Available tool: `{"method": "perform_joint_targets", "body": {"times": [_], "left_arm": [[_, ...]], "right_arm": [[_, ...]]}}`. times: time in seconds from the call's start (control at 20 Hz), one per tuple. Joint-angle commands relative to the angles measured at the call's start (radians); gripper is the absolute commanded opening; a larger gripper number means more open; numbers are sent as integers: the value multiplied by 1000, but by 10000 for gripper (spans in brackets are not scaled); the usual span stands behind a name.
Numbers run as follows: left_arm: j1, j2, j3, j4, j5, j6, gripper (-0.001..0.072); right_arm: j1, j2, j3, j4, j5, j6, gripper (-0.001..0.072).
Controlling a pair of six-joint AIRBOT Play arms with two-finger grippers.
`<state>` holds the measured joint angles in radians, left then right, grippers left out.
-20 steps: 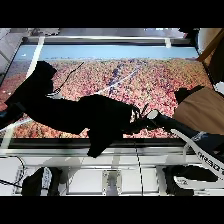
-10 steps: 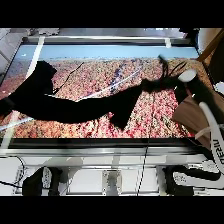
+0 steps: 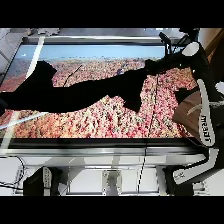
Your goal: Fold the clothes and pants, and hang the long-sleeved shirts on hangers.
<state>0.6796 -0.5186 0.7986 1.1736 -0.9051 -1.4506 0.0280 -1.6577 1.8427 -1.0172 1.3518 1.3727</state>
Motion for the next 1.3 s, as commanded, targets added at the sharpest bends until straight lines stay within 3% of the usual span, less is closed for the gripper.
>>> {"method": "perform_joint_targets", "body": {"times": [0.0,0.1,0.2,0.35,0.45,0.6,0.65,0.7,0.75,0.9,1.05,1.25], "left_arm": [[20,-2,2,-79,65,1,13],[20,-28,13,-174,141,2,12],[18,-64,48,-256,151,73,12],[16,-76,76,-252,149,90,13],[16,-80,75,-129,104,90,13],[16,-95,68,132,20,90,13],[16,-100,57,180,19,90,13],[16,-110,45,193,20,90,14],[15,-120,35,187,20,90,13],[10,-156,21,173,18,90,13],[10,-161,22,173,19,90,14],[10,-162,21,180,22,90,14]], "right_arm": [[-27,18,126,-199,76,-9,11],[-55,21,268,-202,119,-35,12],[-61,50,307,-171,126,-53,12],[-44,81,208,45,164,-53,12],[21,81,76,25,224,-49,12],[135,76,-158,-26,175,-46,16],[173,68,-234,-27,158,-47,141],[202,61,-291,-34,141,-47,411],[222,53,-334,-37,131,-47,531],[213,65,-340,-97,130,-46,530],[87,130,-272,-253,156,-36,530],[-167,165,-308,-217,94,65,521]]}}
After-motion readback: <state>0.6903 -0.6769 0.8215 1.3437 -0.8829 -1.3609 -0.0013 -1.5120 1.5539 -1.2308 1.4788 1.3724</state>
